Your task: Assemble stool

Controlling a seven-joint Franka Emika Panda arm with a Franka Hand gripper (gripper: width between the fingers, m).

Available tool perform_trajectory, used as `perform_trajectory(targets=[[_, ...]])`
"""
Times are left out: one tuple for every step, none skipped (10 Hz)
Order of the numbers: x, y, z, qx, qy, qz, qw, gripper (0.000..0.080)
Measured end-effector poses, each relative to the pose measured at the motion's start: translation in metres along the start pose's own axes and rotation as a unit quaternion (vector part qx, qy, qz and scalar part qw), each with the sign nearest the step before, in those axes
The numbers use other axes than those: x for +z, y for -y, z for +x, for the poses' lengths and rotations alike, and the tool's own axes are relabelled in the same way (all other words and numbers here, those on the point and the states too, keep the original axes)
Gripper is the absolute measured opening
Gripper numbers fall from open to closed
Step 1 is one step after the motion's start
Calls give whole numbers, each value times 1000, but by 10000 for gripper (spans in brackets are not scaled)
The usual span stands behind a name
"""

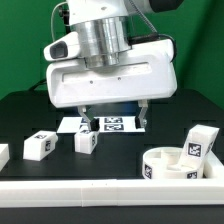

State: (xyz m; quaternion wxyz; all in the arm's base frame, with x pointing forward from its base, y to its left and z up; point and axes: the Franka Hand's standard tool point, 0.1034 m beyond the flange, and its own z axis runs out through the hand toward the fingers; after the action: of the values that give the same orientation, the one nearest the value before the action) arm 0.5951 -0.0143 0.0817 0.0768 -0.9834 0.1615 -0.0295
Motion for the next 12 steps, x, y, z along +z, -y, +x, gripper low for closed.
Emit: perform_trajectory(targets=[[0, -1, 0, -9, 0, 0, 1000, 649], [1, -1, 0, -6, 0, 0, 1000, 649], [4, -1, -3, -9, 5, -15, 1000, 649], [9, -5, -8, -13, 9, -37, 999, 649], [13, -9, -15, -12, 5, -53, 999, 649], [17, -17, -23, -33, 10, -72, 997, 649], [16, -29, -22, -50, 14, -76, 996, 649], [13, -49, -16, -62, 13, -79, 995, 649], [13, -64, -14, -71, 11, -78, 994, 649], [13, -64, -15, -61, 11, -78, 995, 649], [14, -63, -15, -64, 11, -78, 995, 649], [14, -64, -15, -63, 11, -78, 995, 649]])
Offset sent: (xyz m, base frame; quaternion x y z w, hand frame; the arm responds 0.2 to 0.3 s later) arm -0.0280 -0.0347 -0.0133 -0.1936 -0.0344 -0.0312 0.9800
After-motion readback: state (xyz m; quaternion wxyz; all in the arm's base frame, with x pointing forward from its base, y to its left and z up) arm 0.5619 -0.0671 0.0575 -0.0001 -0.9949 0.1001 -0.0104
